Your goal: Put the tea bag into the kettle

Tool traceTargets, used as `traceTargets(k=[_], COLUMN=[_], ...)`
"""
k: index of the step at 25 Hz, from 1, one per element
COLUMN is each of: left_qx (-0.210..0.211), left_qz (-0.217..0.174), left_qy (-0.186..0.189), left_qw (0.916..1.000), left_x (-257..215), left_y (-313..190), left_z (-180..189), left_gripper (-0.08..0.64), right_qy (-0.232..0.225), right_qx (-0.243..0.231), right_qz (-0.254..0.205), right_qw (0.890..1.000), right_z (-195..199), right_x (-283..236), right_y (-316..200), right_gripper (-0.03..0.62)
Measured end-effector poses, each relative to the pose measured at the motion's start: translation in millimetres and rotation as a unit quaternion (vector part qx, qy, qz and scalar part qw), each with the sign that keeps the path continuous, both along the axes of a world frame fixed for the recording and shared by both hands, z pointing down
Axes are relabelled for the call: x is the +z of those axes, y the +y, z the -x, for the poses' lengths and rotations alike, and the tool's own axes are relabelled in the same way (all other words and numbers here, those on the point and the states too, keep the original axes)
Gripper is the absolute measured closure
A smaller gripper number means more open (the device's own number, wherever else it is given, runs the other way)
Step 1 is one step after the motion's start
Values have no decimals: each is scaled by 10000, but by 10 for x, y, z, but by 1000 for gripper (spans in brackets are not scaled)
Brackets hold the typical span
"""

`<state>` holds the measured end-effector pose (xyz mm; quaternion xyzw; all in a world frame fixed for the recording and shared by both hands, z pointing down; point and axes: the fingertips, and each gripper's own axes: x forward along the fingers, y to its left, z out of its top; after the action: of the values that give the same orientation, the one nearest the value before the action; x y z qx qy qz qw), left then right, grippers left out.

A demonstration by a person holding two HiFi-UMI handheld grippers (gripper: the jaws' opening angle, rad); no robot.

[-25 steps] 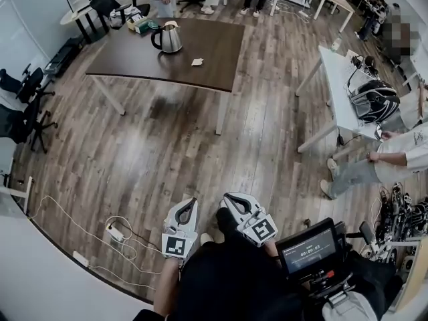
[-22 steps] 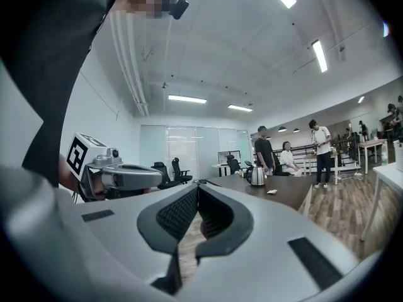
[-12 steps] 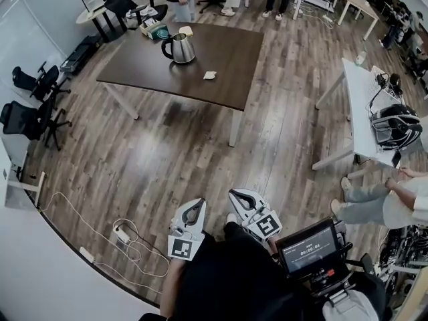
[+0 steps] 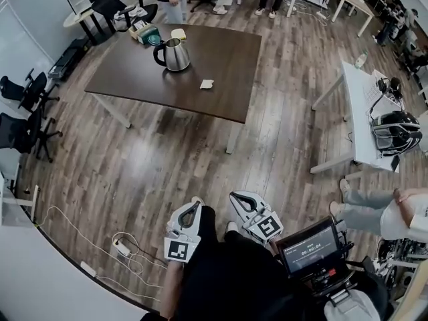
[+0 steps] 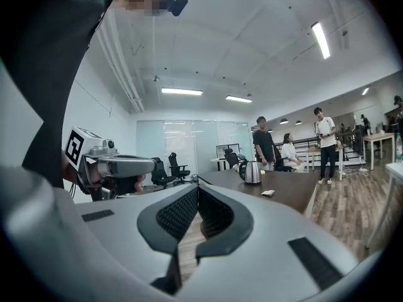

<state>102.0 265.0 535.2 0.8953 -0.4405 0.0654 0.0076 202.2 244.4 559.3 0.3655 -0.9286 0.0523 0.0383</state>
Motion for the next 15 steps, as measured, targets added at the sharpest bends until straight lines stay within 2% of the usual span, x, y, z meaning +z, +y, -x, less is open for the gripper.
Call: traceTargets(k=[8,12,15], left_qx=[789,958,930], left_qz=[-328,-286,-335], left_qy=[306,363,317], left_qw=[9959,9943,9946], left_x=[-213,-188,-123], left_y=[-1083,-1479,-1790], left_z=[350,608,790], left_gripper=[558,558,558], right_qy=[187,297,308], right_qx=[500,580,651], right_qz=[-30,-14,80], right_qw=[9986,9979,9974], right_z=[394,609,710], right_x=[-210,-216,-169], right_y=[-989,-1360,-1591], right_gripper=[587,586,587])
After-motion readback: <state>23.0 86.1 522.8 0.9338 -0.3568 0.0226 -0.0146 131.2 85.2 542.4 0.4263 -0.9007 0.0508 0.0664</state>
